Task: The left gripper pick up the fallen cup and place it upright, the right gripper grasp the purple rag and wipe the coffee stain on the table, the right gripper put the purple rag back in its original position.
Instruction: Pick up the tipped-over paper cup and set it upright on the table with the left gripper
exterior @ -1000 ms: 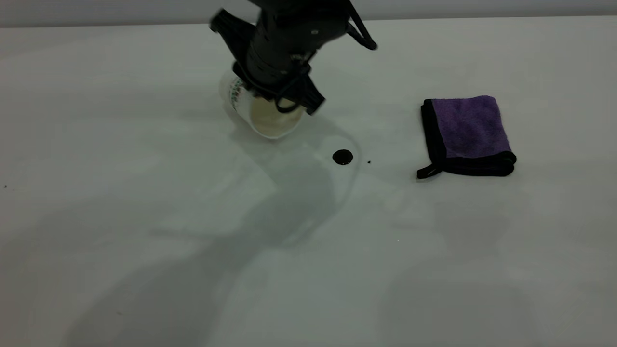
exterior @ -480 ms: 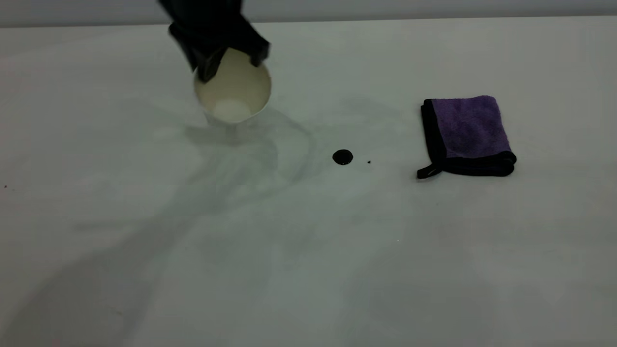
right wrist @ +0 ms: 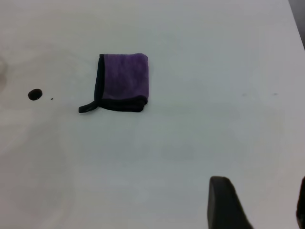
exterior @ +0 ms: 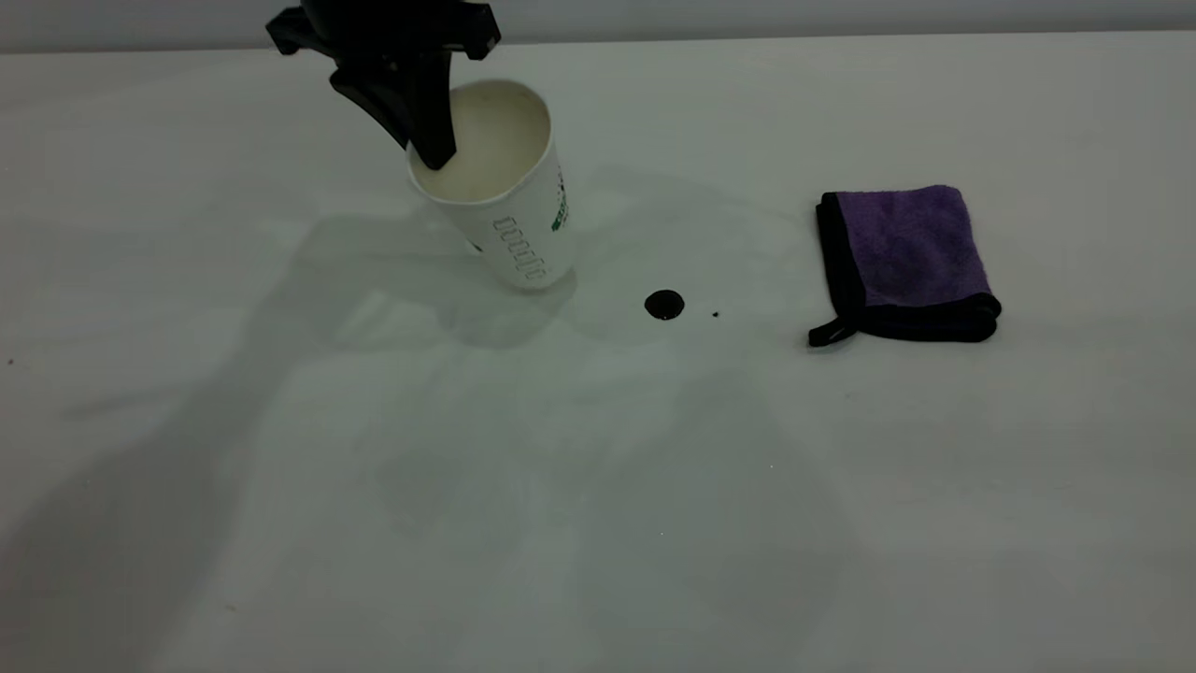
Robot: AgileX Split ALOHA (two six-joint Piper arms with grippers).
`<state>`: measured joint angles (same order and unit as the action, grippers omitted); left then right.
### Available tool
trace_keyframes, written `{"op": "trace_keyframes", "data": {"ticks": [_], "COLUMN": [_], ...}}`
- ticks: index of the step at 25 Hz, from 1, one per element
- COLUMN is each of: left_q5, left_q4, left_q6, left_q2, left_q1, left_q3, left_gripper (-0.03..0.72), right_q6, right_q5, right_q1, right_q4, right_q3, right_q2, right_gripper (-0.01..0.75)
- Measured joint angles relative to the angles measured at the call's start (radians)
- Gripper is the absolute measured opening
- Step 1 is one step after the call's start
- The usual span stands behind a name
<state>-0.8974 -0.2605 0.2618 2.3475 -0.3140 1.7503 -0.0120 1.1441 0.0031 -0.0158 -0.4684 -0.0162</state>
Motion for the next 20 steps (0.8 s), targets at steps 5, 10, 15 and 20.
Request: {"op": "trace_keyframes", "data": {"ticks": [5, 10, 15, 20], "left_q5": [-0.076, -0.117, -0.128, -0.137], "left_q4": [-0.003, -0.003, -0.003, 0.035], "left_q6": [-0.023, -0.038, -0.044, -0.084], "left_q2": [0.07, 0.117, 0.121, 0.125], "left_q1": [0.0, 0.0, 0.0, 0.0], "left_q3": [0.077, 0.152, 0.173, 0.173], "left_gripper": [0.01, 0.019, 0.052, 0.094], "right_q6": [0.0, 0.0, 0.0, 0.0], "right_q5": [0.0, 0.0, 0.0, 0.0], "right_q1": [0.0, 0.0, 0.0, 0.0], "right_q4": [0.0, 0.0, 0.0, 0.0], "right_q3": [0.0, 0.0, 0.0, 0.0], "right_q2": [0.0, 0.0, 0.0, 0.0], "right_gripper": [0.401, 0.401, 0.401, 0.401]}}
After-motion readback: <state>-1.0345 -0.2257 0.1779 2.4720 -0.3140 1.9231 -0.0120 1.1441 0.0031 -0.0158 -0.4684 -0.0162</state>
